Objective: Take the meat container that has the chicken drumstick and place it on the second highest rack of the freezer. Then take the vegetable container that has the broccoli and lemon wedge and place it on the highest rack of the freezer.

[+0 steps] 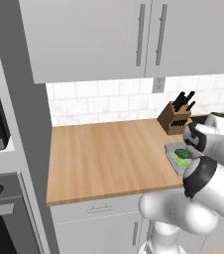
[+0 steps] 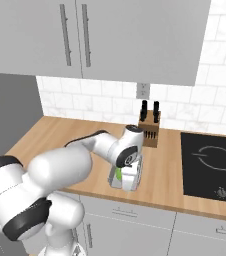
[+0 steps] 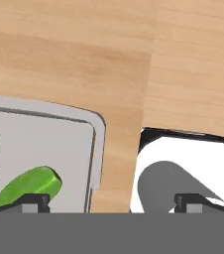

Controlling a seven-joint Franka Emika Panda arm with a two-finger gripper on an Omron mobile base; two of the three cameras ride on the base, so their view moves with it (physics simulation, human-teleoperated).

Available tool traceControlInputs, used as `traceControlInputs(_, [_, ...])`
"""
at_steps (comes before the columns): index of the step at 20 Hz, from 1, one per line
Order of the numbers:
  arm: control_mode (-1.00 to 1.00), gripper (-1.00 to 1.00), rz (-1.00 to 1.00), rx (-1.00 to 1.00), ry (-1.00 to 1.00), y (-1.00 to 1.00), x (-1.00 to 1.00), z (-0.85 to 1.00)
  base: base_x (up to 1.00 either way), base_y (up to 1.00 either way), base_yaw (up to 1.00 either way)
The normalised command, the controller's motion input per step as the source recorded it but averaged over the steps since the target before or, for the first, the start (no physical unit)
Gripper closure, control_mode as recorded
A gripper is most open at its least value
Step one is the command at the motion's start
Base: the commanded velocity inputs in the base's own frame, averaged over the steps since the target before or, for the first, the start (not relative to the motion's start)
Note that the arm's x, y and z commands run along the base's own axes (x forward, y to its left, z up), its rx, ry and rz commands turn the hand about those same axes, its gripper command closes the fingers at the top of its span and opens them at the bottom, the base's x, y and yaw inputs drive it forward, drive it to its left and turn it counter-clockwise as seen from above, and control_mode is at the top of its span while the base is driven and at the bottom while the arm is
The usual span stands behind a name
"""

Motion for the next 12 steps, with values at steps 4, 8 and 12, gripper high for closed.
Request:
traceControlInputs(4, [-1.0, -1.0, -0.23, 0.09, 0.03, -0.26, 0.19, -0.21, 0.0, 0.0, 0.0])
traceControlInputs(8, [-1.0, -1.0, -0.1, 0.02, 0.0, -0.3, 0.2, -0.38, 0.0, 0.0, 0.0])
traceControlInputs(12, [-1.0, -1.0, 0.0, 0.0, -0.06, -0.03, 0.09, -0.33, 0.0, 0.0, 0.0])
